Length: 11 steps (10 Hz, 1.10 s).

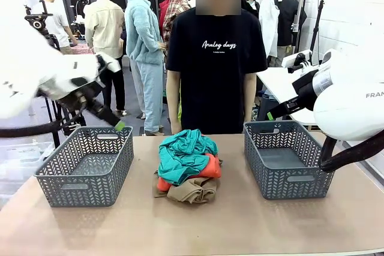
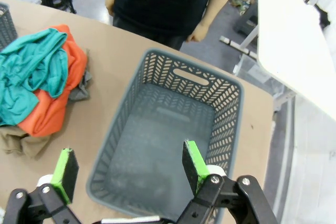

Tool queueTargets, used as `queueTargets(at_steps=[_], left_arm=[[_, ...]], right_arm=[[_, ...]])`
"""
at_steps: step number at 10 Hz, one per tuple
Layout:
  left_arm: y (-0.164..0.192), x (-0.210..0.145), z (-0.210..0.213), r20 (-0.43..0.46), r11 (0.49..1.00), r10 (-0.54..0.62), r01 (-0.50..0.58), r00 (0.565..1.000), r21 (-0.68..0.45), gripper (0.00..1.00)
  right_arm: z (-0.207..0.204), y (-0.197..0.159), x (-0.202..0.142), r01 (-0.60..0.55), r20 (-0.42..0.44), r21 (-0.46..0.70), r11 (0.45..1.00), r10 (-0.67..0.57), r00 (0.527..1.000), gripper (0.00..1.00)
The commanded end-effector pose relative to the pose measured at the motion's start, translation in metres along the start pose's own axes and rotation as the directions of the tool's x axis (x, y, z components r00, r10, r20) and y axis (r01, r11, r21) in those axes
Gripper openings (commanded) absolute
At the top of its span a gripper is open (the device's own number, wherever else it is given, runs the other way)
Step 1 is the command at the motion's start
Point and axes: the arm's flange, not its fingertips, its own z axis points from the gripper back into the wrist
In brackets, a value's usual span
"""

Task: Sort the tops and bottoms.
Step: Lift clothes from the center of the table with your left hand.

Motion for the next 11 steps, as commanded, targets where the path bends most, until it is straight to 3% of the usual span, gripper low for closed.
queueTargets(at_steps=[1,5,8,10,11], left_arm=[[-0.01,0.056,-0.021,-0.113,0.993,0.044,-0.031,0.993,0.114,1.0],[-0.032,0.119,-0.113,-0.211,0.993,0.121,-0.118,0.97,0.028,1.0],[-0.035,0.117,-0.173,-0.247,0.971,0.231,-0.24,0.941,-0.006,1.0],[-0.042,0.108,-0.183,-0.304,0.969,0.225,-0.245,0.926,-0.03,1.0],[-0.034,0.106,-0.183,-0.269,0.976,0.206,-0.218,0.941,-0.015,1.0]], right_arm=[[0.001,-0.001,0.0,-0.001,0.001,-0.002,1.0,0.001,1.0,1.0],[0.001,-0.001,0.0,-0.001,0.001,-0.002,1.0,0.001,1.0,1.0],[0.001,-0.001,0.0,-0.001,0.001,-0.002,1.0,0.001,1.0,1.0],[0.001,-0.001,0.0,-0.001,0.001,-0.002,1.0,0.001,1.0,1.0],[0.001,-0.001,0.0,-0.001,0.001,-0.002,1.0,0.001,1.0,1.0]])
